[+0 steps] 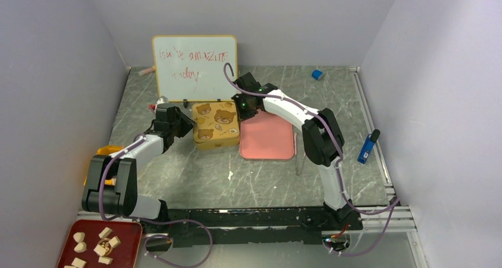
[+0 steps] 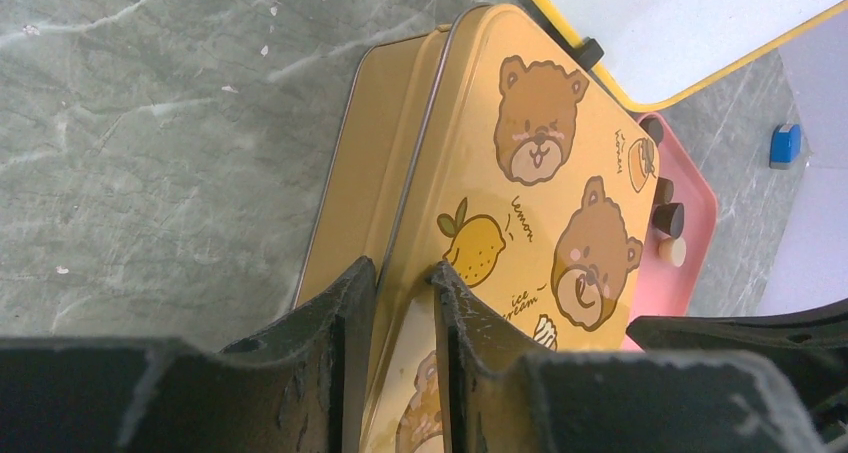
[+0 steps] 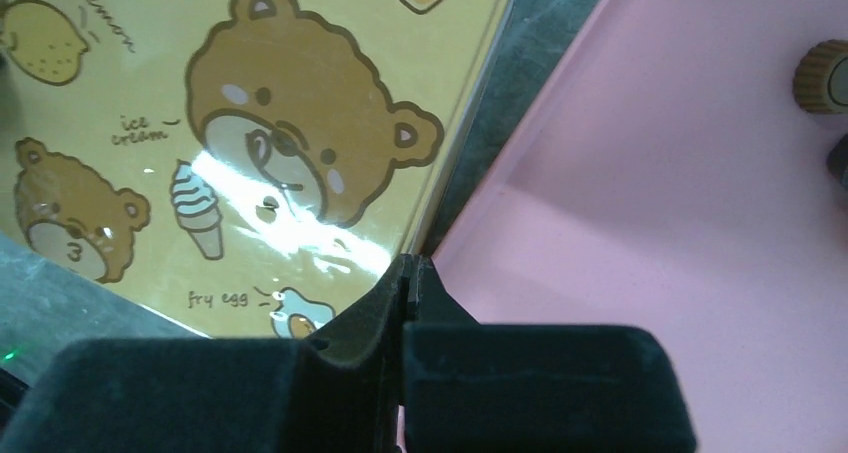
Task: Pack the chocolate
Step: Close the box lid on the packing box.
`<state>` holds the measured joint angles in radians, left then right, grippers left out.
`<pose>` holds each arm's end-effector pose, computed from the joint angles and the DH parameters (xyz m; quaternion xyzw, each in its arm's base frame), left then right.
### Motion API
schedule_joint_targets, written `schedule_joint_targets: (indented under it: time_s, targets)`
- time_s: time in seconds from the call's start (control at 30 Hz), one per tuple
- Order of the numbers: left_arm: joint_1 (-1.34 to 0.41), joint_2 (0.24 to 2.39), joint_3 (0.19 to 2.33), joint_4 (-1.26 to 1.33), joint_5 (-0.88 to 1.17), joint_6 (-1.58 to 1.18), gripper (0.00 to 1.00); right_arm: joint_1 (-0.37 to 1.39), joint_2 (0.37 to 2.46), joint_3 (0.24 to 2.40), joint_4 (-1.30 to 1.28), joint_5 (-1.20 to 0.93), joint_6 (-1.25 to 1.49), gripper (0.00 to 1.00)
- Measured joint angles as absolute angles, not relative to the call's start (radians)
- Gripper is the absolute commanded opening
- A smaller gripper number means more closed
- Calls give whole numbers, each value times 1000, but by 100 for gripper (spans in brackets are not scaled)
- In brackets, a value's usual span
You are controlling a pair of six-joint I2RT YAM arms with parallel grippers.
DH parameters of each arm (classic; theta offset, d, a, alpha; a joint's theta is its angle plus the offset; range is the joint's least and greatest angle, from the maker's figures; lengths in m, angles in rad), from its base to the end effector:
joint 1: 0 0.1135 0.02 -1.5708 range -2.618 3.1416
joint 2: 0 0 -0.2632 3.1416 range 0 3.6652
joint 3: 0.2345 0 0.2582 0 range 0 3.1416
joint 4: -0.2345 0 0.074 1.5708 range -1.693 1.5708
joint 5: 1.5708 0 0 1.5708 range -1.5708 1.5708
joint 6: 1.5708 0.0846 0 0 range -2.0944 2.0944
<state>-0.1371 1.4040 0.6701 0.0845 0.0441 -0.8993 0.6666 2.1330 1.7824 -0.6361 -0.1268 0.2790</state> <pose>0.3256 -0.0487 0.1535 -0.3240 0.8349 -0.2373 0.3763 0.3894 0.3199 0.1745 -0.2020 0.9343 0.1849 0.2282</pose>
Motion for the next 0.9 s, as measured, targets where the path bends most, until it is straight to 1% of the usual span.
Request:
schedule_joint_targets:
  time_s: [0.63, 0.9]
  targets:
    - [-155, 1399, 701, 82, 89, -912, 33, 709, 2092, 1766, -620, -134, 279, 0]
    - [-155, 1380, 713, 62, 72, -911, 35, 707, 2050, 1766, -617, -73, 276, 0]
